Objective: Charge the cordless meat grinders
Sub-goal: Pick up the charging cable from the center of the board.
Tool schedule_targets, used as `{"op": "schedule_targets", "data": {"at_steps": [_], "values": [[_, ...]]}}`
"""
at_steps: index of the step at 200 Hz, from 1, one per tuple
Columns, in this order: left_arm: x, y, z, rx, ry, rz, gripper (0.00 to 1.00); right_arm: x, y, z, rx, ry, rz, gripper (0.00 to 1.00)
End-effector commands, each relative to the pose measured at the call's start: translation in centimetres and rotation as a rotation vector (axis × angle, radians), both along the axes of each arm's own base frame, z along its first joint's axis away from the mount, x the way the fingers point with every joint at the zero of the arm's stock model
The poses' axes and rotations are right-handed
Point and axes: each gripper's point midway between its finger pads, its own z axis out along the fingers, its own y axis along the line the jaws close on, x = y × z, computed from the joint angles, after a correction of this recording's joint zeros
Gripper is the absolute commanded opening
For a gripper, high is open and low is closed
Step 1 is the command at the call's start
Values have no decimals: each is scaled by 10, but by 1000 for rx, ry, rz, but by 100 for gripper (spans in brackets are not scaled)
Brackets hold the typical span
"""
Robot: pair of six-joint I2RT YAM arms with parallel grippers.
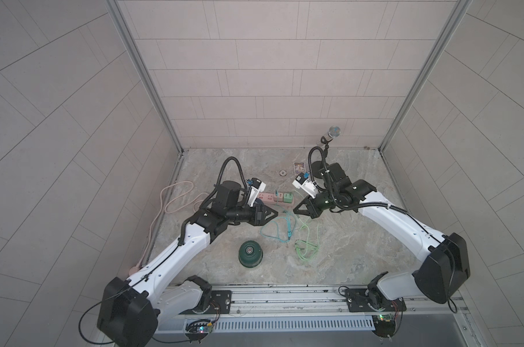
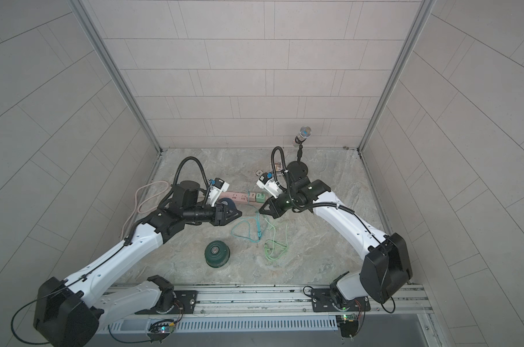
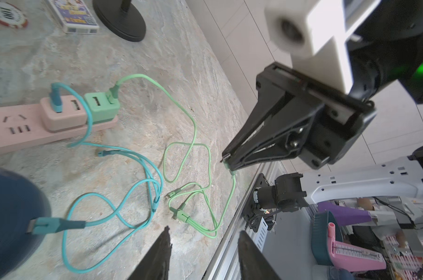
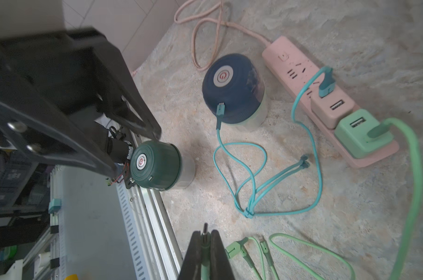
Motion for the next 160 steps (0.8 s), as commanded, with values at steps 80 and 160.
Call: {"op": "schedule_targets", "data": {"at_steps": [80, 160], "values": [[8, -68, 17, -150, -140, -146, 45, -5, 9, 34, 175, 44, -29, 6], [-5, -79, 15, -179, -95, -200, 24, -1, 13, 36, 214, 59, -45, 6]]}}
